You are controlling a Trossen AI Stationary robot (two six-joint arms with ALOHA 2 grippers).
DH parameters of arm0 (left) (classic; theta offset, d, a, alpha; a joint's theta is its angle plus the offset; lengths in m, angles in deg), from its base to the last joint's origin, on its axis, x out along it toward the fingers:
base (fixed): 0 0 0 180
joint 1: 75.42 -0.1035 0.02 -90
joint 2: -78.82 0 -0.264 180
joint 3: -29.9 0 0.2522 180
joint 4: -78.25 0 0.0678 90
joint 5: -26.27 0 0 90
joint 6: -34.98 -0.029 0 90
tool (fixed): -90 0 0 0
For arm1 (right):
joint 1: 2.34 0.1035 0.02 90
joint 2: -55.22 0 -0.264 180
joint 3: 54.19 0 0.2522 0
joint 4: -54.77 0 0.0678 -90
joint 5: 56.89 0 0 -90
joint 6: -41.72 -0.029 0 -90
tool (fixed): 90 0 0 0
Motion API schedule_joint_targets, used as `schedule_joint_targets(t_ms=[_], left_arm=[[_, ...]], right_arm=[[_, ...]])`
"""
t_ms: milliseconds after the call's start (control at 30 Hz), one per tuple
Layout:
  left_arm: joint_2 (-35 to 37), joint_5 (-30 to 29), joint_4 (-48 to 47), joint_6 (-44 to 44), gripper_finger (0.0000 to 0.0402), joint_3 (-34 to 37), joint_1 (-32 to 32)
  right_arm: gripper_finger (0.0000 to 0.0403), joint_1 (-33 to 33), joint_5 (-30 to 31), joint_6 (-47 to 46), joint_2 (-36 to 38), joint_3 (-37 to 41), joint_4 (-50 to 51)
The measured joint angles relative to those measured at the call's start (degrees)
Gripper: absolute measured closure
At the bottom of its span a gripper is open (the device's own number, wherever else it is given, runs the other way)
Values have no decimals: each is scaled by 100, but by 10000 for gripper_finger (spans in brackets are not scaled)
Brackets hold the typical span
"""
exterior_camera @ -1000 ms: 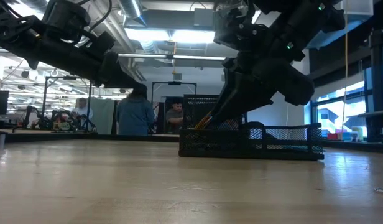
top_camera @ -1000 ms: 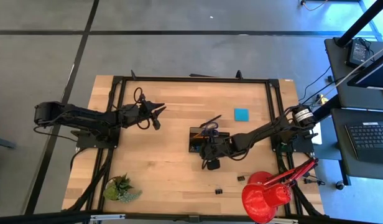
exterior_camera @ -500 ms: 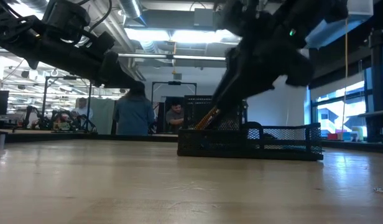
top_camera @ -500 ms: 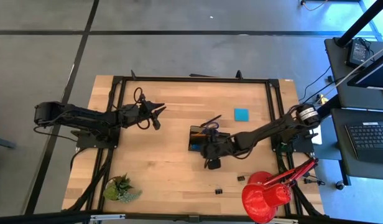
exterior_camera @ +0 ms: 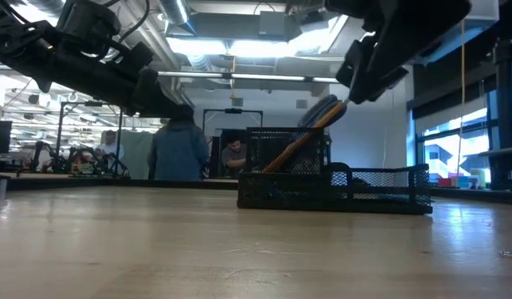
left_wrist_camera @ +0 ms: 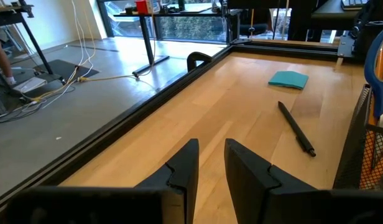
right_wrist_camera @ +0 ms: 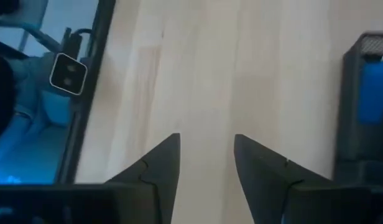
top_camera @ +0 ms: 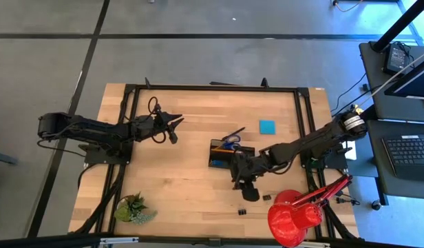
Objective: Pick and place office supplies into organizer
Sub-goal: Put the left black binder clip into the black desk organizer
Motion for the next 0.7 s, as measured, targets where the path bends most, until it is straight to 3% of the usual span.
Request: schedule_joint_targets(t_ms=[233,700], left_arm=[[0,0,1,0,329,0,0],[0,0,0,0,329,0,2]], right_arm=[[249,301,-688,-685,-185,0,48],[249,749,-664,-1442,-797,0,-6]])
